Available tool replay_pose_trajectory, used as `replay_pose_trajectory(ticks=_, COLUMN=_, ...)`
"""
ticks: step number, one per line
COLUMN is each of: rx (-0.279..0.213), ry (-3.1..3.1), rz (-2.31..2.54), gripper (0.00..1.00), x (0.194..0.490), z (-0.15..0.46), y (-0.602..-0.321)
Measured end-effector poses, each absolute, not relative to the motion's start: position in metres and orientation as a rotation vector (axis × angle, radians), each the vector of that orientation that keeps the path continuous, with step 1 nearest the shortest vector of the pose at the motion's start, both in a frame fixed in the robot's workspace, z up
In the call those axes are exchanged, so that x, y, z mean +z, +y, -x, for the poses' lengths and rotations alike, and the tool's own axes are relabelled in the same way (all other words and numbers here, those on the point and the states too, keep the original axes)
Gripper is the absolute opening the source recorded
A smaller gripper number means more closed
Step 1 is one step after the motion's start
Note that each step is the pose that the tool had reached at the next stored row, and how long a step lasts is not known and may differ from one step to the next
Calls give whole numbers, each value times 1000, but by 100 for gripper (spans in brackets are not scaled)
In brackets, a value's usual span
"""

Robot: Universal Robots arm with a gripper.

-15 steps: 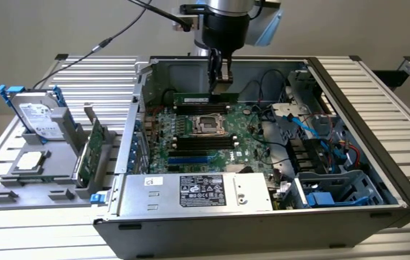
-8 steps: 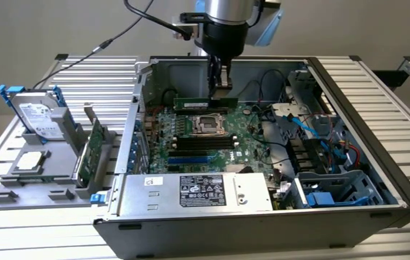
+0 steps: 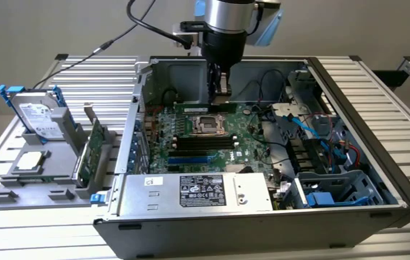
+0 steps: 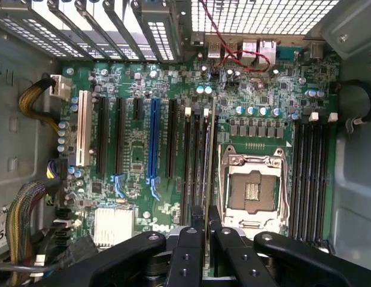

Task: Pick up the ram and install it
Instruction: 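Insert the ram into the slot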

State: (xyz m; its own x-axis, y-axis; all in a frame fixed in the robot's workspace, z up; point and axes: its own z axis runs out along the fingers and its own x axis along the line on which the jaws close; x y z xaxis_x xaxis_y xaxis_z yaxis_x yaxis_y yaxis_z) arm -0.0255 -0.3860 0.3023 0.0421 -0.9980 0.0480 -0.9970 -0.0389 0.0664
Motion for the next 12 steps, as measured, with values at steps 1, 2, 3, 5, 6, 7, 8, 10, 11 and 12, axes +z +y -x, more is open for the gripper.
replay_pose_trajectory(ticks=1, rx=-17, ry=-2118, rz=-2209, gripper=14, x=301, z=26, y=-386)
replay_pose_trajectory(ticks=2, rx=-18, ry=-2116, rz=-2210, gripper=14, x=299, z=26, y=-387)
replay_pose_trajectory(ticks=3, rx=-18, ry=-2115, rz=-2211, gripper=14, x=297, z=26, y=-387)
replay_pose_trajectory(ticks=5, rx=-18, ry=-2111, rz=-2213, gripper=14, x=294, z=25, y=-387)
replay_pose_trajectory(ticks=6, rx=-18, ry=-2110, rz=-2214, gripper=14, x=293, z=25, y=-387)
replay_pose_trajectory(ticks=7, rx=-18, ry=-2108, rz=-2215, gripper=14, x=292, z=25, y=-388)
replay_pose_trajectory(ticks=8, rx=-18, ry=-2106, rz=-2215, gripper=14, x=291, z=25, y=-388)
replay_pose_trajectory(ticks=10, rx=-13, ry=-2101, rz=-2214, gripper=14, x=289, z=25, y=-388)
replay_pose_trajectory(ticks=11, rx=-10, ry=-2098, rz=-2212, gripper=14, x=289, z=25, y=-389)
replay_pose_trajectory(ticks=12, rx=-7, ry=-2095, rz=-2211, gripper=14, x=288, z=25, y=-389)
